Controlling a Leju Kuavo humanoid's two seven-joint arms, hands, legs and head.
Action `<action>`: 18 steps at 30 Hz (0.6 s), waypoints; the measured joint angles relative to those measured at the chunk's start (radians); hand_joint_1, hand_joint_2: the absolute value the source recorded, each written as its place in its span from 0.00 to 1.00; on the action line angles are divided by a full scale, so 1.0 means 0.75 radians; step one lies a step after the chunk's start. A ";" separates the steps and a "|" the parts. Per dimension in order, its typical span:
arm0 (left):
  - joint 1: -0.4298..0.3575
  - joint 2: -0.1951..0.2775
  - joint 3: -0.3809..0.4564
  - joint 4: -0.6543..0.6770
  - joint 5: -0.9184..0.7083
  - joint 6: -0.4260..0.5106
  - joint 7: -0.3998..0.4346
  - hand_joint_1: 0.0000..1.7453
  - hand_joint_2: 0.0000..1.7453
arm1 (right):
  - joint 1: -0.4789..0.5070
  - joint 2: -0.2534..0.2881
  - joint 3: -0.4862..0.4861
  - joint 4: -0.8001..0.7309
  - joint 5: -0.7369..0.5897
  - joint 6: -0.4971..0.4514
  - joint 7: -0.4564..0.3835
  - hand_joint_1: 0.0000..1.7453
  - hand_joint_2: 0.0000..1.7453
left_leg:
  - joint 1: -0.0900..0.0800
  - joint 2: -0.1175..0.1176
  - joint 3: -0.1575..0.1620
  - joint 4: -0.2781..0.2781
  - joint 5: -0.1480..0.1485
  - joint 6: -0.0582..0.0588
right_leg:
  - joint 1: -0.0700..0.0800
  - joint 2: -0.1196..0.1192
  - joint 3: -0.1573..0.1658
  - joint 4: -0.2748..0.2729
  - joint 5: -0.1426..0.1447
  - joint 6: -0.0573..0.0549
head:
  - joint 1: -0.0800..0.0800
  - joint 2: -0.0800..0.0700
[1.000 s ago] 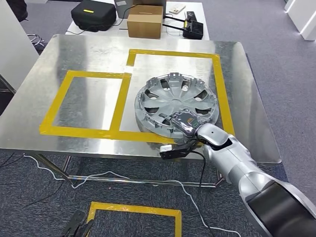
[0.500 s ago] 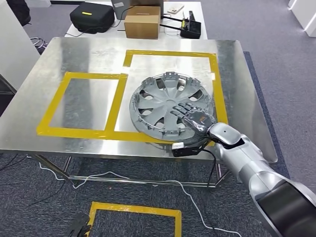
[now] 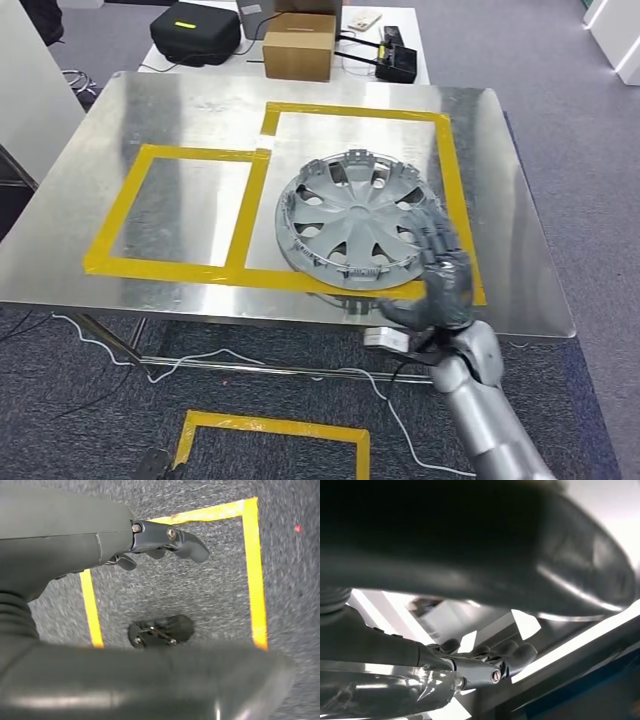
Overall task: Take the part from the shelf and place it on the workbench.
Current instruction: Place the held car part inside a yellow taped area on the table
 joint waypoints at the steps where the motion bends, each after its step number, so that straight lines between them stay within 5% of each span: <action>1: 0.007 -0.003 0.010 0.000 0.016 -0.002 -0.022 0.00 0.00 | 0.100 0.012 -0.069 -0.143 -0.121 0.000 -0.005 0.00 0.00 | 0.002 -0.005 0.003 -0.002 -0.001 0.007 | 0.000 -0.003 -0.013 0.035 -0.031 0.006 | 0.005 0.000; 4: 0.021 -0.008 0.049 0.000 0.071 -0.006 -0.085 0.00 0.00 | 0.390 0.056 -0.287 -0.505 -0.458 0.001 -0.012 0.00 0.00 | -0.001 -0.008 0.009 -0.002 -0.008 0.020 | 0.000 0.001 -0.120 0.276 -0.164 0.016 | 0.015 0.000; 6: 0.025 -0.013 0.080 0.000 0.100 -0.006 -0.106 0.00 0.00 | 0.561 0.085 -0.439 -0.666 -0.587 0.004 -0.014 0.00 0.00 | -0.006 -0.007 0.015 -0.002 -0.014 0.025 | 0.000 0.002 -0.163 0.358 -0.179 0.016 | 0.015 0.000; 11: 0.019 -0.022 0.129 0.000 0.128 -0.008 -0.118 0.00 0.00 | 0.741 0.134 -0.685 -0.840 -0.639 0.020 -0.015 0.00 0.00 | -0.016 0.010 0.038 0.002 -0.025 0.010 | 0.003 0.003 0.015 0.014 -0.006 -0.005 | 0.015 0.000; 15: 0.018 -0.026 0.164 0.000 0.155 -0.003 -0.119 0.00 0.00 | 0.747 0.217 -0.931 -0.802 -0.603 0.134 -0.015 0.00 0.00 | -0.017 0.012 0.037 0.003 -0.031 -0.016 | 0.004 0.004 0.020 -0.012 0.018 -0.035 | 0.014 0.000; 18: 0.020 -0.030 0.185 0.000 0.162 0.002 -0.119 0.00 0.00 | 0.742 0.264 -1.096 -0.740 -0.587 0.169 -0.015 0.00 0.75 | -0.015 0.013 -0.017 0.147 -0.163 -0.033 | -0.004 -0.002 0.000 -0.019 0.040 -0.053 | 0.008 0.000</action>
